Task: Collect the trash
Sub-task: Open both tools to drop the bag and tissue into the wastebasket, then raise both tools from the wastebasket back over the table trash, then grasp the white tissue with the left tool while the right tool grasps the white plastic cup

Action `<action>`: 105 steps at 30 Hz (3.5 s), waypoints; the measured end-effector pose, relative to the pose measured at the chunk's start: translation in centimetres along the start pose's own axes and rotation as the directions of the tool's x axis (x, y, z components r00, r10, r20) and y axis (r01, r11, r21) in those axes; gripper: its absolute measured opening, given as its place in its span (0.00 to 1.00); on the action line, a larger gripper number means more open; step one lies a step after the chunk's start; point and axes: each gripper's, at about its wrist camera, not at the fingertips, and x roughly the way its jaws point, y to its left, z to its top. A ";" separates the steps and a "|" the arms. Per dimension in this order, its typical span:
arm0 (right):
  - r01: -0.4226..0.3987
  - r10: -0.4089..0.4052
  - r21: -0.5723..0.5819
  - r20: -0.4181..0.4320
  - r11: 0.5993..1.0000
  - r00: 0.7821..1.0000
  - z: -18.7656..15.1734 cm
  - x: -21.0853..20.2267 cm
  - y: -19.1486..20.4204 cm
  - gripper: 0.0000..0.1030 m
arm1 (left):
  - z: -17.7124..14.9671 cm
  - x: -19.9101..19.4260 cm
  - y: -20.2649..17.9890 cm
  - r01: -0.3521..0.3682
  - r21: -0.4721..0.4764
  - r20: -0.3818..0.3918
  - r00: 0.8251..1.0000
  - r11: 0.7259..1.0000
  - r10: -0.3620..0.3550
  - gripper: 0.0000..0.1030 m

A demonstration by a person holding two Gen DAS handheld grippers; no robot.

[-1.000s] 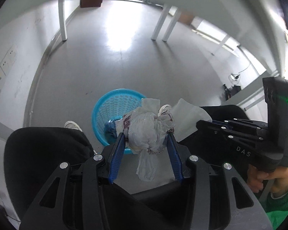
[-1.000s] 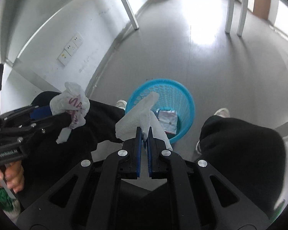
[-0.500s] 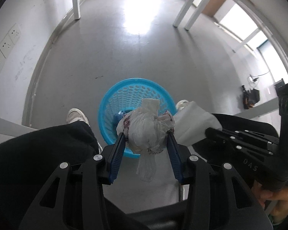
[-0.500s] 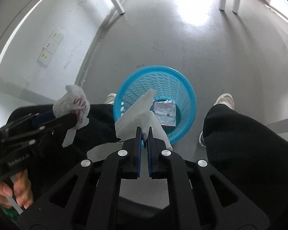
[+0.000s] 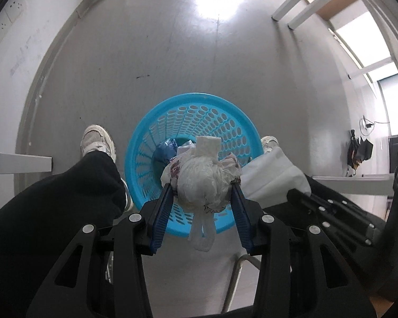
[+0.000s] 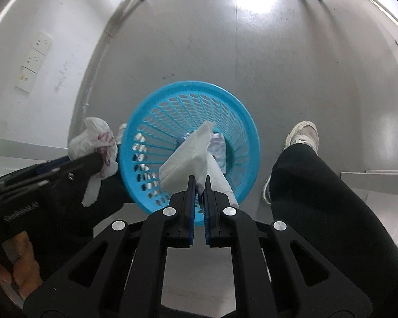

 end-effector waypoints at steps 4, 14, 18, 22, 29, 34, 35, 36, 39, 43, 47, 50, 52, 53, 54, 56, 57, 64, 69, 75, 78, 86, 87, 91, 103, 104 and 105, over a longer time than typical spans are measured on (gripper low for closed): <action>-0.007 0.009 0.039 -0.039 0.999 0.999 0.8 1.5 -0.6 0.05 | 0.8 1.3 0.4 -0.011 -0.029 -0.029 1.000 1.000 0.010 0.42; -0.040 0.045 0.107 -0.042 0.993 0.998 1.6 2.5 -2.3 0.40 | 1.5 2.2 0.8 0.030 -0.090 -0.059 0.998 0.995 -0.036 0.52; -0.039 0.043 0.104 -0.035 0.994 0.998 1.7 2.3 -2.0 0.42 | 1.6 1.6 1.3 0.040 -0.120 -0.035 0.998 0.992 -0.044 0.62; -0.022 0.025 0.104 -0.028 0.994 0.999 1.4 1.8 -1.9 0.42 | 1.6 1.3 0.9 0.037 -0.105 -0.030 0.999 0.994 -0.040 0.62; 0.007 -0.009 0.063 0.031 0.998 0.999 0.6 -0.7 -1.0 0.47 | 0.8 -0.3 0.4 -0.017 -0.047 0.004 1.000 0.999 0.018 0.62; 0.017 -0.019 0.026 0.051 1.000 0.999 -1.1 -2.5 0.4 0.47 | -0.6 -1.2 0.4 -0.030 -0.022 0.003 1.000 0.999 0.030 0.62; 0.017 -0.018 0.020 0.054 1.000 0.998 -1.5 -2.9 0.7 0.47 | -0.8 -1.5 0.2 -0.018 -0.014 -0.007 1.000 1.000 0.017 0.62; 0.011 -0.012 0.010 0.063 1.000 0.998 -2.0 -3.5 1.1 0.49 | -1.0 -1.8 -0.1 0.005 -0.004 -0.013 1.000 1.000 -0.005 0.63; 0.010 -0.010 -0.005 0.093 1.000 0.996 -3.3 -5.1 1.6 0.56 | -2.3 -4.0 -0.7 0.044 0.049 0.032 0.998 0.998 -0.046 0.70; 0.021 -0.017 -0.028 0.133 0.999 0.991 -5.2 -7.3 2.0 0.60 | -4.4 -5.5 -0.5 0.012 0.088 0.045 0.999 0.996 -0.016 0.70; 0.062 -0.053 -0.034 0.207 0.998 0.977 -7.3 -9.8 2.4 0.65 | -6.4 -7.2 -0.7 -0.020 0.128 0.087 0.996 0.992 0.009 0.70; 0.052 -0.039 -0.045 0.238 0.998 0.971 -8.8 -11.6 2.6 0.67 | -7.7 -9.2 -1.4 -0.037 0.173 0.152 0.988 0.984 0.010 0.74; 0.038 -0.026 -0.043 0.247 0.998 0.969 -9.8 -12.5 2.5 0.68 | -8.6 -10.1 -1.5 -0.042 0.185 0.178 0.984 0.982 0.009 0.76; 0.033 -0.022 -0.044 0.247 0.998 0.969 -10.4 -12.9 2.4 0.69 | -9.1 -10.4 -1.6 -0.045 0.190 0.185 0.983 0.981 0.010 0.77; 0.029 -0.017 -0.046 0.248 0.999 0.969 -10.8 -13.3 2.4 0.69 | -9.7 -10.9 -1.5 -0.049 0.195 0.194 0.981 0.980 0.010 0.80; 0.000 0.014 -0.056 0.260 0.998 0.966 -12.0 -14.5 2.6 0.73 | -10.5 -11.8 -1.4 -0.052 0.204 0.218 0.976 0.978 0.006 0.84; -0.016 0.034 -0.068 0.271 0.998 0.962 -12.5 -15.2 2.8 0.77 | -11.1 -12.7 -1.3 -0.061 0.206 0.252 0.968 0.977 0.007 0.86; -0.039 0.093 -0.146 0.382 0.989 0.920 -15.5 -19.6 4.1 0.86 | -14.2 -16.0 -1.3 -0.092 0.237 0.356 0.934 0.967 0.001 0.94; -0.038 0.118 -0.182 0.452 0.983 0.884 -17.0 -22.3 4.7 0.92 | -15.7 -18.8 -1.0 -0.068 0.249 0.409 0.912 0.966 -0.041 0.94; -0.062 0.169 -0.204 0.557 0.977 0.813 -18.1 -27.3 4.1 0.92 | -17.1 -23.5 -0.5 -0.042 0.274 0.487 0.868 0.961 -0.101 0.94; -0.063 0.189 -0.221 0.609 0.973 0.771 -18.2 -30.1 4.0 0.92 | -17.3 -26.0 -0.8 -0.045 0.299 0.528 0.840 0.953 -0.126 0.94; -0.003 0.185 -0.245 0.722 0.969 0.667 -17.0 -37.3 4.7 0.92 | -15.8 -31.7 -1.6 -0.014 0.321 0.616 0.762 0.947 -0.197 0.94; 0.000 0.185 -0.245 0.729 0.969 0.659 -16.5 -38.0 4.8 0.92 | -15.2 -32.4 -1.8 -0.008 0.324 0.628 0.750 0.946 -0.208 0.94; 0.034 0.166 -0.241 0.758 0.970 0.631 -14.1 -39.9 5.3 0.92 | -13.4 -34.4 -2.2 0.001 0.307 0.663 0.717 0.952 -0.215 0.94; 0.072 0.159 -0.260 0.763 0.963 0.626 -5.4 -42.9 7.1 0.88 | -6.5 -37.9 -3.4 0.047 0.290 0.675 0.698 0.956 -0.238 0.94; 0.074 0.157 -0.259 0.762 0.963 0.628 -5.0 -42.8 7.2 0.87 | -5.9 -38.2 -3.6 0.039 0.292 0.678 0.697 0.956 -0.235 0.94; 0.072 0.162 -0.266 0.758 0.961 0.632 -4.3 -42.8 7.2 0.86 | -5.4 -38.7 -3.6 0.033 0.294 0.680 0.695 0.955 -0.233 0.93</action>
